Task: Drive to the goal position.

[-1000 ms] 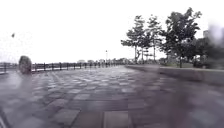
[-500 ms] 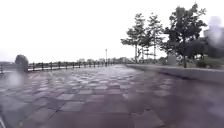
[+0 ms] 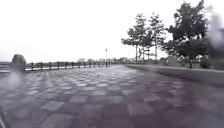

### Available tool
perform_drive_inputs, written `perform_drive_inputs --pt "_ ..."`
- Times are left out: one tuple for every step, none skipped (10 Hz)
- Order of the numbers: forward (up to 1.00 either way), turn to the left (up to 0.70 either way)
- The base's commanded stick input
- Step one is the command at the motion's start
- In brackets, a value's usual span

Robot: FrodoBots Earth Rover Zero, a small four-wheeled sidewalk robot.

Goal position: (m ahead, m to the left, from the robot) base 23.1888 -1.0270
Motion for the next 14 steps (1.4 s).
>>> perform_drive_inputs --pt "1.00 0.03" --pt "1.00 0.04" --pt "1.00 0.04" --pt "1.00 0.02" --pt "1.00 0.01" --pt "1.00 0.01" --pt "1.00 0.01" --pt "1.00 0.01" --pt "1.00 0.01" --pt "1.00 0.01" --pt "1.00 0.01" --pt "1.00 0.01" --pt "1.00 0.01" --pt "1.00 0.01"
